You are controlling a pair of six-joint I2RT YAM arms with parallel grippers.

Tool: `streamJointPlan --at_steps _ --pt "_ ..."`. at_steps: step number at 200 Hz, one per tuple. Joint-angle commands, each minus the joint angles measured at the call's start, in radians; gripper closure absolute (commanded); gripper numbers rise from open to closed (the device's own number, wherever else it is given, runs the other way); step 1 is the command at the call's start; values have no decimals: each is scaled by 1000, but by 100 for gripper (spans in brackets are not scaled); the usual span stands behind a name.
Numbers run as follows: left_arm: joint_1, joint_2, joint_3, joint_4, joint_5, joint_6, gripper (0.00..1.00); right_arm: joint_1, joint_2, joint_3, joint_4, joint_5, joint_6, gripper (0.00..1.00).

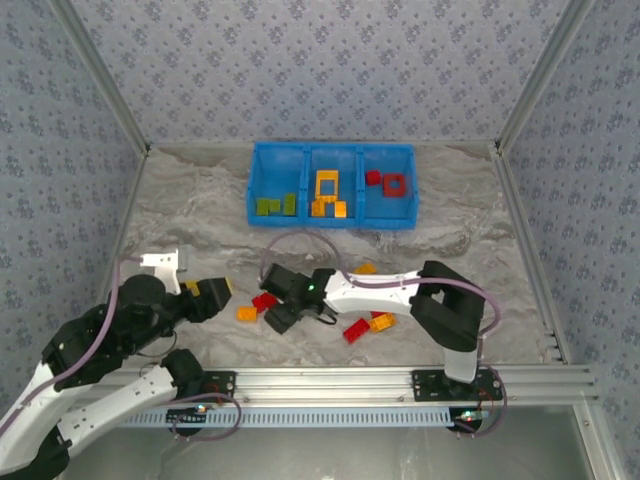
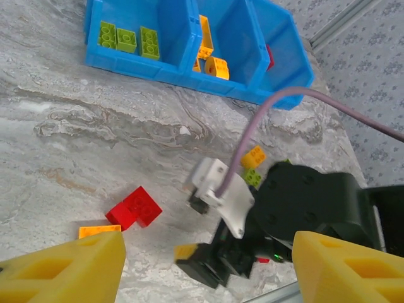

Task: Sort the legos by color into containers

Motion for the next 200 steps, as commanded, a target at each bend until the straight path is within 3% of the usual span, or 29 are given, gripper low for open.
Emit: streamJointPlan --at_steps 1,40,143,200 --pt "-4 -29 40 -73 -7 10 28 5 71 66 0 -21 43 19" --pt "-4 -30 52 -76 -18 13 28 -7 148 134 -28 -8 52 25" --pt "-4 11 38 -32 14 22 28 -44 207 180 -12 -16 64 50" --pt "-4 54 38 14 60 36 28 -53 137 136 -11 27 78 65"
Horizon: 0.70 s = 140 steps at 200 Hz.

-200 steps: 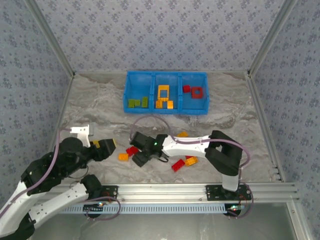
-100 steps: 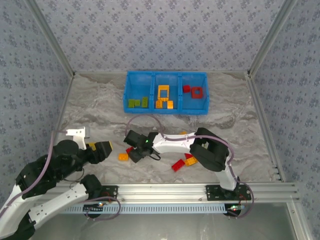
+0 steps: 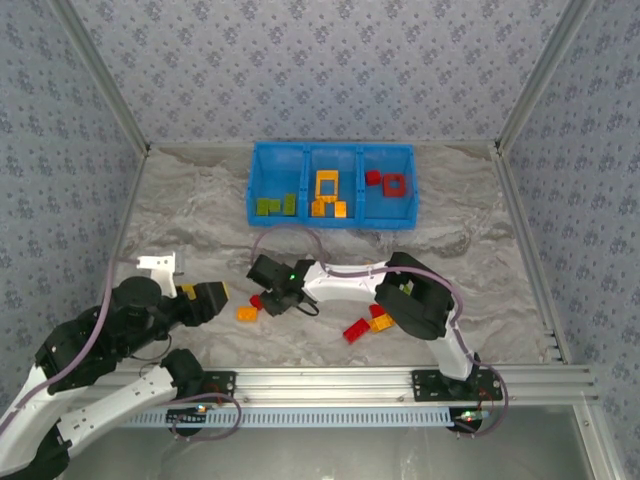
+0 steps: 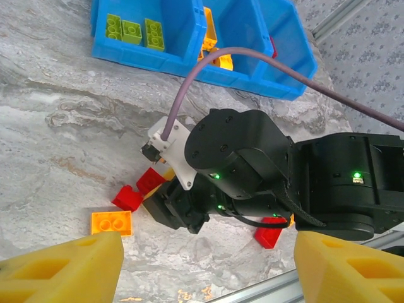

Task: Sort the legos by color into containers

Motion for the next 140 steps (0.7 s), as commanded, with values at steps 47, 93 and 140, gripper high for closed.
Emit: streamJointPlan --at_steps 47,93,140 --pt "-5 293 68 248 171 81 28 -106 -361 -174 -80 136 30 68" --pt "-97 655 253 452 148 185 28 -421 -647 -285 -175 137 3 69" --pt "-123 895 363 571 82 163 28 -767 -482 -155 -63 -67 -31 68"
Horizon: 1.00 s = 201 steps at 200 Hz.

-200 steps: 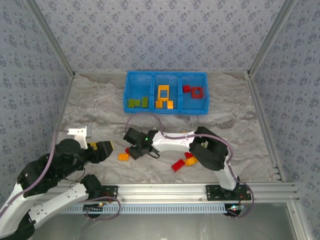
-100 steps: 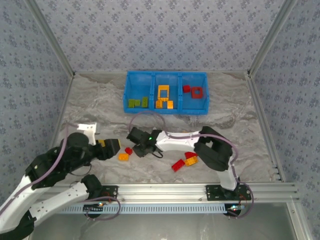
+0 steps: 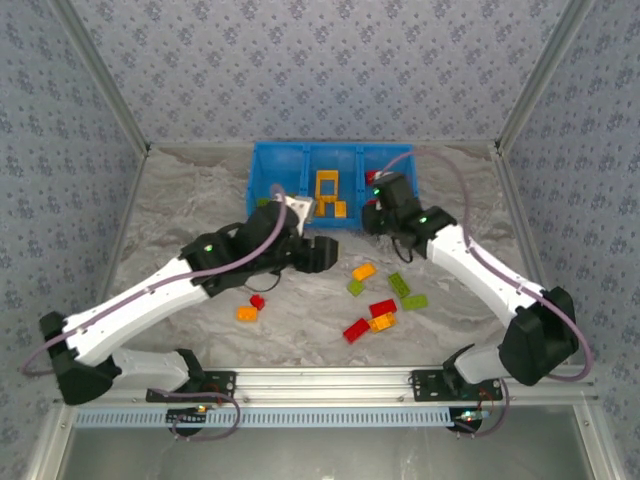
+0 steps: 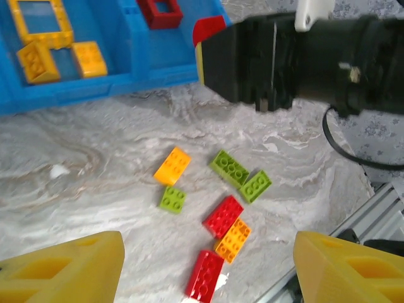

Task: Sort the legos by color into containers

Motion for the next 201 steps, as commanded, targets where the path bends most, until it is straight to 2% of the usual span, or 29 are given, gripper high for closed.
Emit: streamJointPlan --at_steps 1,44,96,128,156,201 --pt "-8 64 68 99 -51 7 28 -94 150 99 18 -125 -33 68" --pt "-60 209 230 82 -151 34 28 -181 469 375 3 -203 -70 68" --pt "-123 369 395 -4 -265 81 27 -215 692 600 -82 -261 -77 68" --pt "-154 428 476 -69 -337 100 27 -226 750 640 -89 -281 -56 65" --pt "-159 433 478 -82 -334 91 27 -229 768 655 -94 -287 -49 54" --pt "-159 362 430 -143 -374 47 27 -228 659 616 -84 -259 -60 41"
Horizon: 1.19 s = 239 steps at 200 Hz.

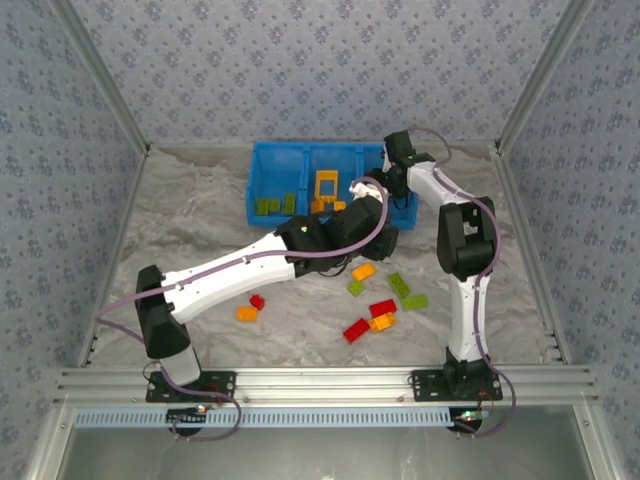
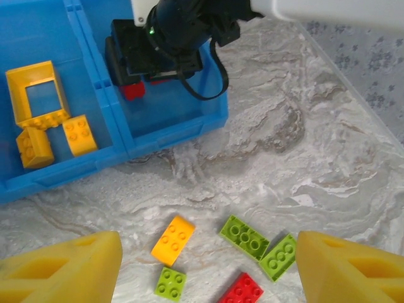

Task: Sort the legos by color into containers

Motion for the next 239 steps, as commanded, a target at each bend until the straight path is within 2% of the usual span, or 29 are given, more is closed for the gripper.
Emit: streamJointPlan --at_steps 1,17,42,67,73,93,105,131,160,193,213,239 --pt "-3 -75 -2 -59 -52 -31 27 0 -95 -3 -11 3 -5 41" --pt "-3 -131 -51 -106 -99 -92 27 7 -169 -18 -15 21 -13 43" --pt "6 -266 -195 -227 -182 -281 27 39 -349 -104 16 92 -31 45" --pt "62 -447 -419 -313 -159 -506 29 118 -577 -292 108 145 -52 46" --pt "83 -495 -480 -322 -123 -560 30 141 -627 -345 139 149 -62 46" --pt "167 -652 -686 -332 -48 -733 32 297 -839 -599 292 150 -123 43" --pt "215 -744 -799 -318 -8 -829 35 427 -942 -754 382 160 -153 41" --pt "335 -873 -991 -252 103 -993 38 685 -1082 -971 505 208 -159 35" --pt "431 -865 -1076 -199 192 -1116 39 925 -1122 -1111 609 243 -164 33" --pt "525 -722 -1084 -177 335 -1220 37 1169 -1099 -1209 784 345 -283 29" --pt "562 -634 -1079 -160 407 -1261 34 1221 -1062 -1186 763 371 -298 29" --pt "586 -589 -1112 -89 446 -1325 31 1235 -1043 -1169 766 365 -294 29"
